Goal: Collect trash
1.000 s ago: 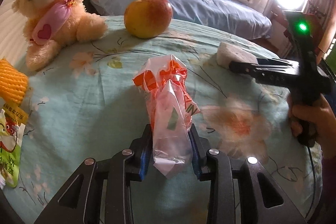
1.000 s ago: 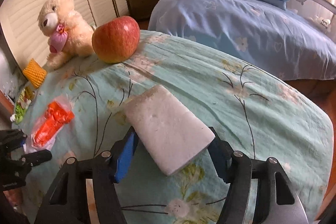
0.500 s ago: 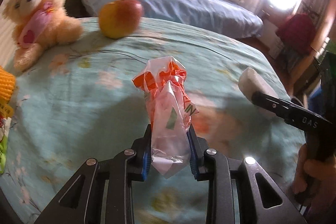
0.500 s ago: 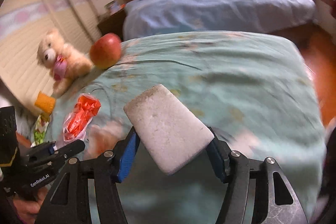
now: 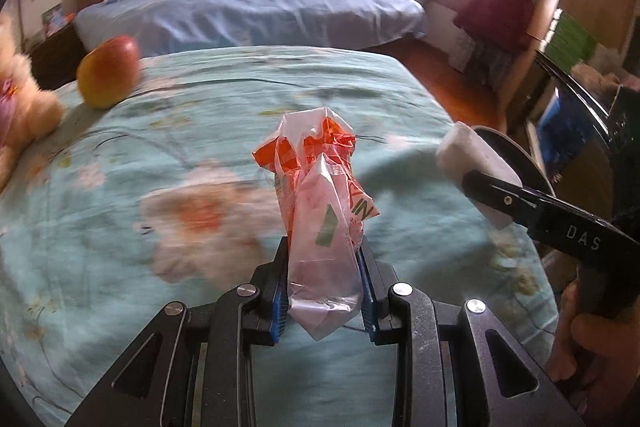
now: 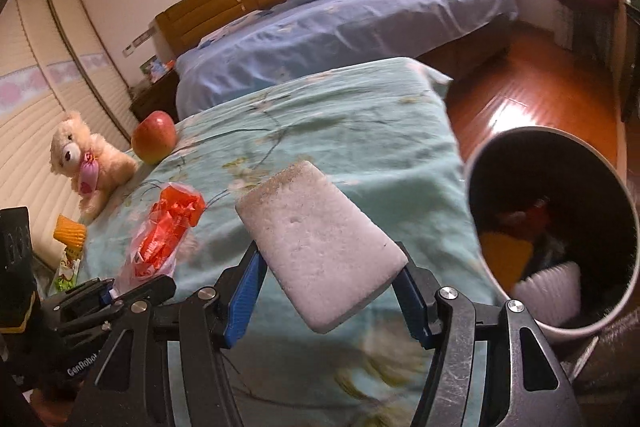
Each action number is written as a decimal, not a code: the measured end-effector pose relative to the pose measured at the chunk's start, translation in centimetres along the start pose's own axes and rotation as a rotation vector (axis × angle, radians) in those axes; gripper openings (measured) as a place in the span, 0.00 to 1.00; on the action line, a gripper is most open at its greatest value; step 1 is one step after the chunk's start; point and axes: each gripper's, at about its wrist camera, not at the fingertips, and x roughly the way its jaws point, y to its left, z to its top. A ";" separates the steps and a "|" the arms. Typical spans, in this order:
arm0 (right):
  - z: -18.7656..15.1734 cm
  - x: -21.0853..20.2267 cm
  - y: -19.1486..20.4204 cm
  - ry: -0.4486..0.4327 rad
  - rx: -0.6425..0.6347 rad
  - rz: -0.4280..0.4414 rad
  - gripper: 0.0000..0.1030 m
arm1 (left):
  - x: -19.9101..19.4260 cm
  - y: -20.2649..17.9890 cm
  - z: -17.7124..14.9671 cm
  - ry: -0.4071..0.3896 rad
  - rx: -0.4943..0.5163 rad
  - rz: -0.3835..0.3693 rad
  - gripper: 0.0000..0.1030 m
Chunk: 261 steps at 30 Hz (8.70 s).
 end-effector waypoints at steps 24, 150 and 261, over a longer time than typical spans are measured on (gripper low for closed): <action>-1.2 -3.6 -3.7 -0.055 0.065 -0.040 0.61 | 1.6 -5.4 0.8 0.014 0.096 -0.012 0.27; 2.5 -6.1 -18.9 -0.058 0.279 -0.127 0.75 | 7.8 -18.4 5.9 0.041 0.298 -0.053 0.65; -8.2 -15.2 3.1 -0.437 -0.135 -0.097 1.00 | -14.4 -5.1 -12.7 -0.495 -0.003 0.283 0.99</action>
